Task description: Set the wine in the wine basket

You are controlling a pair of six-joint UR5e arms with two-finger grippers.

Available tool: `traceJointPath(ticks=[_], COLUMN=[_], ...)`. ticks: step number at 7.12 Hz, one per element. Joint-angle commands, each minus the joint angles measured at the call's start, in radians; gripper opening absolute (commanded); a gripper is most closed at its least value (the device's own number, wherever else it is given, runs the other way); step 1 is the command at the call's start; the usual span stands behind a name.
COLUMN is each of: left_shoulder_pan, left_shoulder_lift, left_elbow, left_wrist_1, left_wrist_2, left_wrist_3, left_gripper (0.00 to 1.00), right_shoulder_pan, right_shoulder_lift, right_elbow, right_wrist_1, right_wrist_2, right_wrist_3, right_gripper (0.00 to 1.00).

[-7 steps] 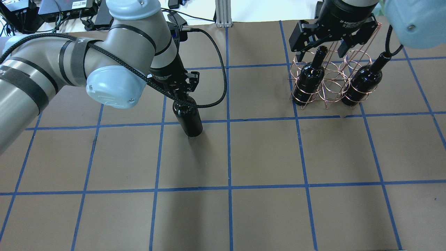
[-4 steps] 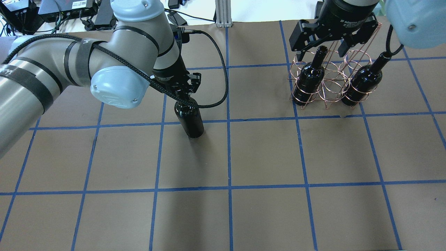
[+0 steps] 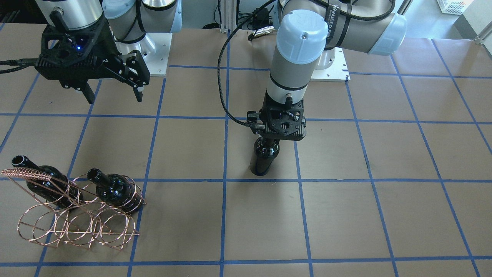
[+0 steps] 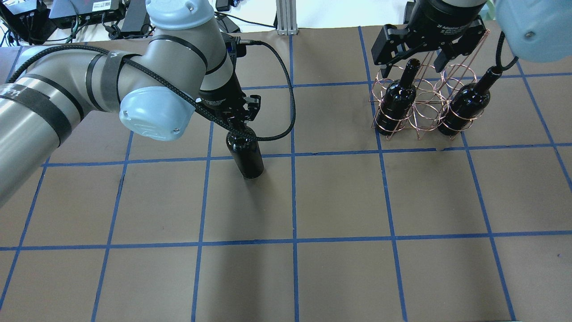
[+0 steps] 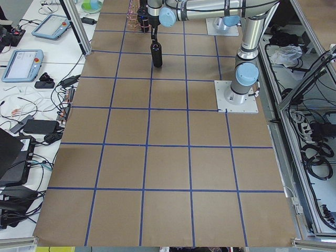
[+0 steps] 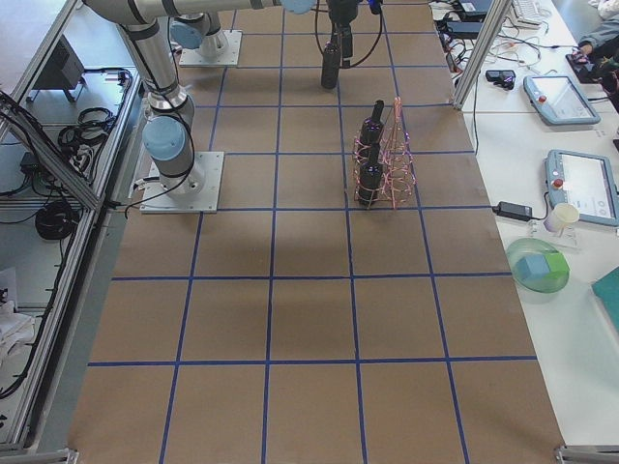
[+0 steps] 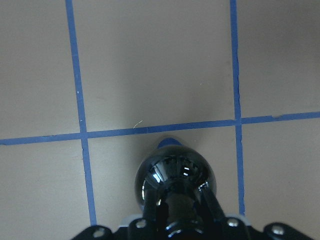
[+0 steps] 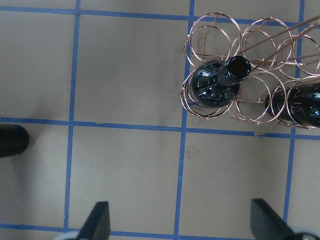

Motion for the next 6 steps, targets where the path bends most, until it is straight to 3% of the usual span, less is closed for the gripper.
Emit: traceJointPath(ticks=[1,4,6], left_shoulder_pan=[-0.01,-0.012,-0.012], left_shoulder_lift=[-0.003,-0.01,-0.015], left_elbow=[0.001,0.0,0.0], left_wrist_1=[0.003,0.001,0.003], left_wrist_2=[0.001,0.001,0.001], left_wrist_3=[0.002,0.005,0.005], left_gripper=[0.0,0.0,0.0], right_shoulder_pan=[0.005,0.008,0.024], right_shoulder_lift=[-0.002,0.005,0.01], right_elbow=[-0.002,-0.014,-0.017], right_wrist_1=[-0.001,0.001,0.007], right_wrist_2=[-0.03,-0.035,-0.019], right_wrist_3=[0.001,0.021,0.146], right_gripper=[1.0,1.0,1.0])
